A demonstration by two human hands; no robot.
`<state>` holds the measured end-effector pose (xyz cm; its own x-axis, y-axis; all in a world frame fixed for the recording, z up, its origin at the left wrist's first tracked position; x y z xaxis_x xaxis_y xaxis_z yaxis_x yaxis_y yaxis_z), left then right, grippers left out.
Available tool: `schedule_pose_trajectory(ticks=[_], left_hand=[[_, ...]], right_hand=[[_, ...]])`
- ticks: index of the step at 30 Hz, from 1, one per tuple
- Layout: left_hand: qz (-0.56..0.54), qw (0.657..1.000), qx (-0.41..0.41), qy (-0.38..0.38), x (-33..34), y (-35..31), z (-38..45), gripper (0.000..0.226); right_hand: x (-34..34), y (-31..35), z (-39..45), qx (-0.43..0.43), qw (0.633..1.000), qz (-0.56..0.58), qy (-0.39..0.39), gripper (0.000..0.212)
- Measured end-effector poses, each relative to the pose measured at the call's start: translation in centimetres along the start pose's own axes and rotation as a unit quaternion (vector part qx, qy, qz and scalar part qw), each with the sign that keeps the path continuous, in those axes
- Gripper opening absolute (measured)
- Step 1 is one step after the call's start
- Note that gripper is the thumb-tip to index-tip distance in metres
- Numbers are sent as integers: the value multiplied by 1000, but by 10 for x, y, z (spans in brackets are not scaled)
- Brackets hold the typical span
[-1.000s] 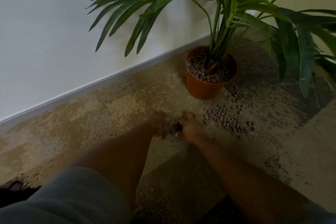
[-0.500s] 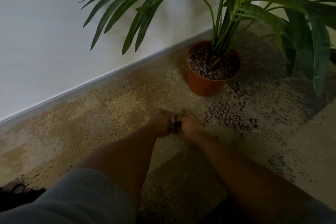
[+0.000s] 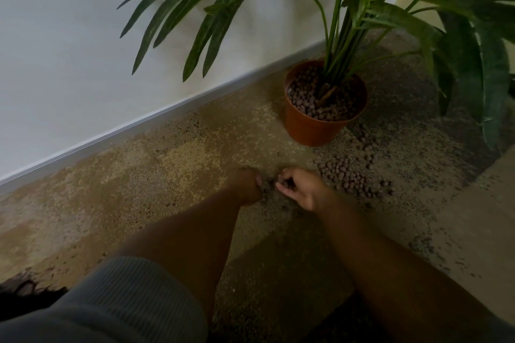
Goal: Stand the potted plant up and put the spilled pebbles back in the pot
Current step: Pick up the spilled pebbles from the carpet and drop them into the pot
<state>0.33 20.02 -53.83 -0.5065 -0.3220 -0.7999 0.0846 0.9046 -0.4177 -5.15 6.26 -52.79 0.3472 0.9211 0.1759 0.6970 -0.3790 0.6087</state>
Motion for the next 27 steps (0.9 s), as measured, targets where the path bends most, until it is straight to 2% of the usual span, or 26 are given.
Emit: schedule_pose_trajectory(ticks=[5,8,10,13,15,17,20,27], left_hand=[[-14,999,-41,12,2,10,3,20],[-133,985,-108,20,3,19,5,17],[-279,945,-170,21,4,25,3,12],[-502,829,-233,77,17,17,-6,11],[-601,755,-239,111,19,5,-12,19],[-657,703,-237,133,15,-4,-16,26],[-705,658,-221,145,11,-13,-15,24],[-770,596,-175,145,-9,-28,-17,40]], right_hand=[[-1,-13,4,35,998,49,30,10],[-2,-12,5,27,997,61,24,7],[-4,-12,8,19,997,71,10,7],[-3,-10,9,13,994,105,8,7],[0,-7,8,6,989,149,17,11],[4,-1,5,-7,980,198,27,13],[12,6,-1,-11,966,252,46,14],[27,18,-11,-21,946,315,72,35]])
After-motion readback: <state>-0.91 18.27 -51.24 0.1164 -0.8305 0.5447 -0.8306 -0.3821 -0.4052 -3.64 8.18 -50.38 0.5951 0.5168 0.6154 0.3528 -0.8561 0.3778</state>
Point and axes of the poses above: each hand's wrist, its own z-axis towards the middle knuckle, its own x-axis out of the palm, y = z × x, the point moved 9 cm from there along z, towards the middle knuckle, and after that the axes turned 2 degrees about -x, right-handed, at the moved point
